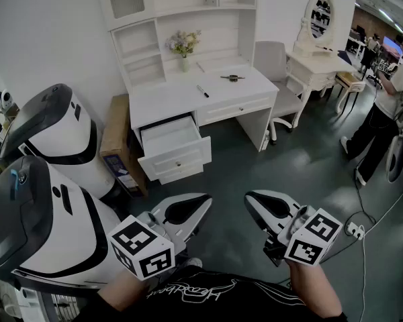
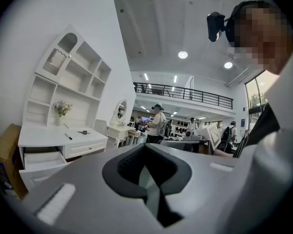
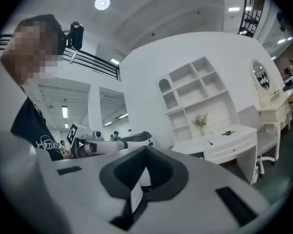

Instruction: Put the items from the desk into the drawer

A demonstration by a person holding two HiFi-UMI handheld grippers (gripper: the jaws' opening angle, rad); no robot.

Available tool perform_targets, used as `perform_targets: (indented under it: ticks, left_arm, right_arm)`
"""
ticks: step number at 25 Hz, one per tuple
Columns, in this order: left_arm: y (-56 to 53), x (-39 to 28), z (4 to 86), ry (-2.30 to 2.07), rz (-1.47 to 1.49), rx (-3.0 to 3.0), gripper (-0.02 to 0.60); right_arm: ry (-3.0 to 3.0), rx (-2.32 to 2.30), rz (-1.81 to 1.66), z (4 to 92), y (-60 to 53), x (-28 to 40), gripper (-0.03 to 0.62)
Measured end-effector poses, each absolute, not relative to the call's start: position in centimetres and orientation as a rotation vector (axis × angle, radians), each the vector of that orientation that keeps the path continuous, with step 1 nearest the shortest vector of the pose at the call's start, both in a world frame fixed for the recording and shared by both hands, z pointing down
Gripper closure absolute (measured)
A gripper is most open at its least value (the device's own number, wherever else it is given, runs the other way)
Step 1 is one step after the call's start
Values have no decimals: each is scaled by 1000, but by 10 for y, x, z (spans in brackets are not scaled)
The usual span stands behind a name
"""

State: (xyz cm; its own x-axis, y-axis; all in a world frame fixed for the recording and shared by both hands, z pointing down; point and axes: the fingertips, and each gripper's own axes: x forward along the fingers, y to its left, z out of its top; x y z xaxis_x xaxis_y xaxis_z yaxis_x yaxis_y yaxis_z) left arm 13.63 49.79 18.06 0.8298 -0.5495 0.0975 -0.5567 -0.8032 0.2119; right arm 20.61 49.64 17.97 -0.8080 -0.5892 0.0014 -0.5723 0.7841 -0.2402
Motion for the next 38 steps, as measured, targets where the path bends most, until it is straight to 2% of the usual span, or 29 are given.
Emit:
perform_targets:
  ticks: [11, 19, 25, 38]
  left_arm:
    - [507, 139, 194, -865, 72, 2748, 574]
    - [470, 120, 218, -871, 51, 2681, 574]
    - [394, 90, 243, -861, 27, 2613, 574]
    - [169, -8, 254, -914, -3, 2551, 574]
  right_arm:
    - [2875, -946, -397, 192, 507, 215, 586]
    - [2860, -982, -531, 223, 465, 206, 585]
    - [2892, -939, -590, 239, 400, 171, 585]
    - [2960, -863, -672, 241, 168, 74, 585]
